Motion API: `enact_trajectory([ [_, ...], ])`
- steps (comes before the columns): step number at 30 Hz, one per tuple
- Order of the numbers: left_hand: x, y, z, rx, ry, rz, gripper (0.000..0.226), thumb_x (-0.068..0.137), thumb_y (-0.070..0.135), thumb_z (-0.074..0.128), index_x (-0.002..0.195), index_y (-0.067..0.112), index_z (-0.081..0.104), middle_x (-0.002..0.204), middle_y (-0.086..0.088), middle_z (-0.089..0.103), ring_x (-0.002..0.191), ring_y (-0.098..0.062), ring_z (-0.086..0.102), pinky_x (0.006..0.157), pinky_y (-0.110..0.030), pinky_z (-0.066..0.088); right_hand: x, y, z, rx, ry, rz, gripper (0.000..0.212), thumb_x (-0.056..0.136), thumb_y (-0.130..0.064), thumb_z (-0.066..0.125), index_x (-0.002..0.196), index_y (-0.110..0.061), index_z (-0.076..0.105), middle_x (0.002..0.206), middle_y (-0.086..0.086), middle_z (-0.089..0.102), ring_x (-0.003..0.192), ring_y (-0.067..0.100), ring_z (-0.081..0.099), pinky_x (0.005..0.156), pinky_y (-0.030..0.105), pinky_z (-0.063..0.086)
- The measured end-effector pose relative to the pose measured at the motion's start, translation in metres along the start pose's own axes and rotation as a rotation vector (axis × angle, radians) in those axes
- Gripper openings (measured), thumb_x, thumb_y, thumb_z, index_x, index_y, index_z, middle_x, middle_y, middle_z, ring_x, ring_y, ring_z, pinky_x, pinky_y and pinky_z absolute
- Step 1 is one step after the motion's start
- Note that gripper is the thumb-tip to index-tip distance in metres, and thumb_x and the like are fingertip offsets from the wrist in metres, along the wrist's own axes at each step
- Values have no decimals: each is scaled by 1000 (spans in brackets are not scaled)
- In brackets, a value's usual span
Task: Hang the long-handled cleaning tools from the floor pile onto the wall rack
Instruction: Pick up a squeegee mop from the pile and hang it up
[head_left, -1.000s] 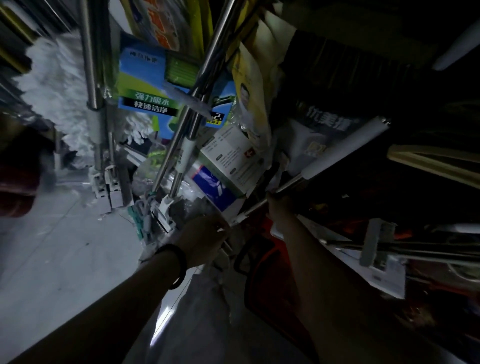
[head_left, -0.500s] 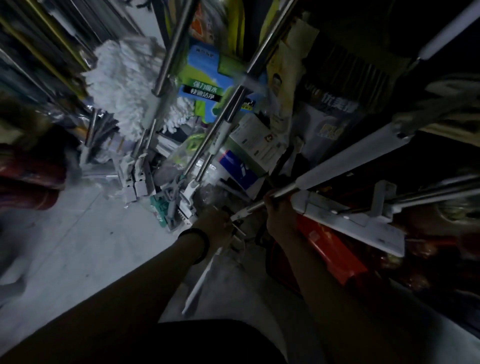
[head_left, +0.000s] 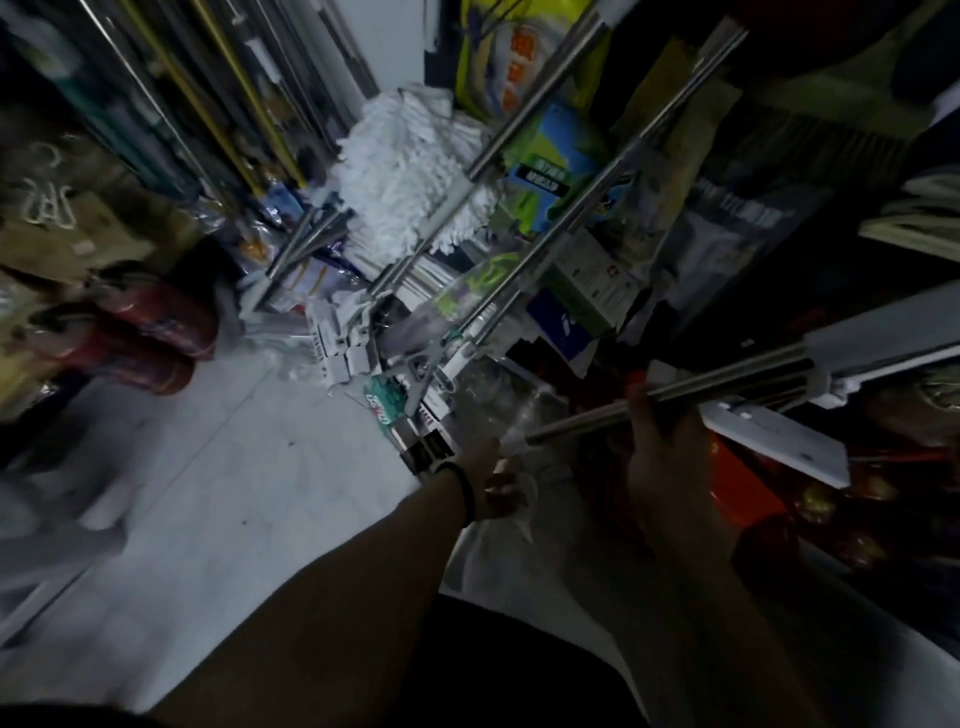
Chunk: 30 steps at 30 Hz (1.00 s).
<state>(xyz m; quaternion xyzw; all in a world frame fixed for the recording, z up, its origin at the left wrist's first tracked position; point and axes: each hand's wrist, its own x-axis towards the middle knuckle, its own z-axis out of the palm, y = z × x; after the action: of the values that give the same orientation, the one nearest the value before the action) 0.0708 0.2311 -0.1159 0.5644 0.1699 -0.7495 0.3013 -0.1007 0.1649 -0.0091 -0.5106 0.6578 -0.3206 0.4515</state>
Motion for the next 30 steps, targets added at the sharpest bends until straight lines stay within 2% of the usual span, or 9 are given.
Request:
enact_trajectory([
  [3, -4, -4, -22, -261, -24, 46, 19, 103, 24, 51, 99, 6, 58, 82, -14, 63, 76, -32, 61, 67, -38, 59, -23, -29, 7, 25, -31, -95, 57, 85, -78, 59, 122, -36, 69, 130, -1, 71, 124, 25, 66, 108, 57, 50],
  [7, -11, 0, -39, -573, -25, 105, 33, 108, 6, 34, 88, -9, 56, 85, -19, 57, 77, -28, 51, 75, -35, 46, -32, -52, 11, 47, -51, -14, 48, 100, -53, 61, 137, -23, 64, 138, -3, 65, 129, 23, 62, 112, 52, 48],
  [14, 6, 3, -50, -770, -44, 128, 26, 111, 15, 43, 95, -2, 55, 88, -16, 56, 80, -25, 56, 58, -34, 62, -29, -48, 12, -96, -111, -56, 82, 83, -80, 62, 135, -16, 68, 131, 2, 73, 122, 23, 68, 106, 49, 54],
  [18, 1, 8, -45, -794, -60, 243, 23, 111, 12, 42, 102, -4, 55, 96, -22, 61, 85, -30, 59, 81, -43, 59, -24, -47, 18, -202, -237, 148, 50, 104, -48, 55, 114, -2, 70, 101, 10, 75, 83, 19, 72, 68, 17, 57],
  [20, -4, 14, -38, -768, -52, 290, 19, 110, 11, 43, 114, -4, 54, 98, -21, 61, 84, -29, 61, 68, -42, 65, -32, -51, 30, -54, -407, 461, 38, 111, -31, 49, 113, 3, 66, 90, 20, 70, 70, 26, 68, 48, 25, 59],
  [22, -8, 20, -35, -716, -42, 338, 26, 108, 12, 47, 130, -1, 53, 97, -18, 61, 84, -27, 62, 58, -38, 65, -38, -51, 45, -23, -494, 556, 33, 109, -26, 51, 111, 3, 66, 85, 20, 71, 68, 32, 71, 47, 33, 61],
  [26, -24, 31, -28, -626, -10, 445, 25, 102, 11, 60, 125, 1, 57, 97, -18, 64, 87, -30, 67, 60, -36, 64, -31, -48, 67, -393, -378, -99, 27, 89, -44, 70, 106, -24, 75, 96, -7, 76, 89, 14, 75, 77, 34, 61],
  [28, -34, 33, -22, -575, -16, 506, 22, 100, 8, 63, 120, 0, 59, 95, -18, 65, 85, -30, 70, 65, -39, 65, -26, -58, 71, -555, -442, -279, 24, 92, -32, 73, 114, -21, 72, 103, -9, 69, 98, 10, 66, 79, 21, 49],
  [30, -46, 36, -14, -509, -45, 578, 17, 101, 6, 61, 117, 0, 59, 94, -18, 65, 78, -27, 71, 63, -37, 65, -16, -62, 79, -741, -504, -354, 31, 94, -33, 72, 122, -19, 70, 113, -2, 72, 106, 17, 67, 84, 27, 51],
])
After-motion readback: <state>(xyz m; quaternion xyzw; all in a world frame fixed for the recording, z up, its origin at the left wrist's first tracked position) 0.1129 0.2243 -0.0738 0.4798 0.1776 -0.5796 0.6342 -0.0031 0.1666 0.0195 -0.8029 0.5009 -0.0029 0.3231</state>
